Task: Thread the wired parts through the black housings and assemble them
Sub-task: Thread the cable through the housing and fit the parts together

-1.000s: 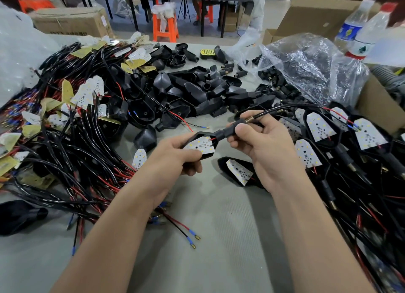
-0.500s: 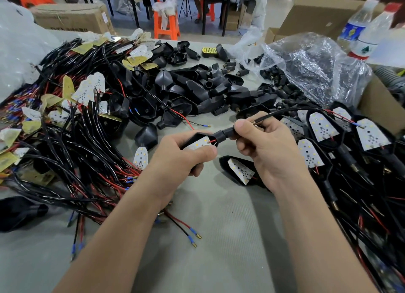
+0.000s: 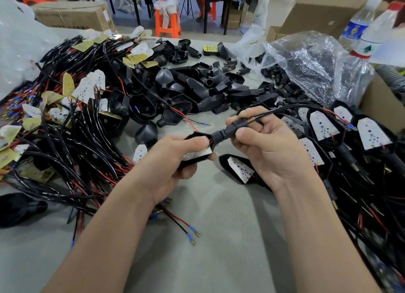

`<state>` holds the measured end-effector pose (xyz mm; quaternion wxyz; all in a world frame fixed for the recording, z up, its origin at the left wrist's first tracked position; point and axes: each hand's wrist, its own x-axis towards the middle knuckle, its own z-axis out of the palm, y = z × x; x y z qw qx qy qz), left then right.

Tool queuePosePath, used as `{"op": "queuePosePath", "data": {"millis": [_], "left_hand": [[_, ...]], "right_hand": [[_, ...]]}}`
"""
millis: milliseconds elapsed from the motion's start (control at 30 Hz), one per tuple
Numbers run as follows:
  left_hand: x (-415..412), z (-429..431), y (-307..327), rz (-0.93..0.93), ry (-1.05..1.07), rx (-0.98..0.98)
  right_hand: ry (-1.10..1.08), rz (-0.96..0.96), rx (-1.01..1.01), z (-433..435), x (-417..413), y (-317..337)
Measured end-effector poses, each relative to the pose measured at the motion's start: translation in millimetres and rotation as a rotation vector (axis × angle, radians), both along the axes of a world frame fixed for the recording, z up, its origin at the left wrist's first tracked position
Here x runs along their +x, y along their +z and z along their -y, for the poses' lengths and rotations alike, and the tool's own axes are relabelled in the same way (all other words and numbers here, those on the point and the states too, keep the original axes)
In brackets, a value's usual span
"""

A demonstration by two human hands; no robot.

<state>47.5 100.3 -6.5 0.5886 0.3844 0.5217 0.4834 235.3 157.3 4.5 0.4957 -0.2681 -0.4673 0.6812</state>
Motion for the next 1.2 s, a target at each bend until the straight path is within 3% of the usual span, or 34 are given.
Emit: {"op": "queuePosePath", "data": {"millis": [200,500,733,967,1067,1200], "left_hand": [[2,-1,-5,-0.169,0.104,0.091],[-1,2,0,-0.097,0.034,-0.007],[4,0,-5,-0.195,0.064,0.048],[7,5,0,-0.001,0.012,0.057],[6,1,4,0.098,0.086,0.036],[-6,-4,2,0.028,0.077,0.075]], "right_hand": [[-0.05,0.12,0.068,-1,0,-3],[0.079,0.109,0.029,1,3,-3],[0.081,0.215,0.051,4,-3,-3],[0.085,0.154,0.006,7,-13,-3],[0.044,0.106,0.001,7,-9,2],[-0.038,0.087,-0.033,4,-2,4]]}}
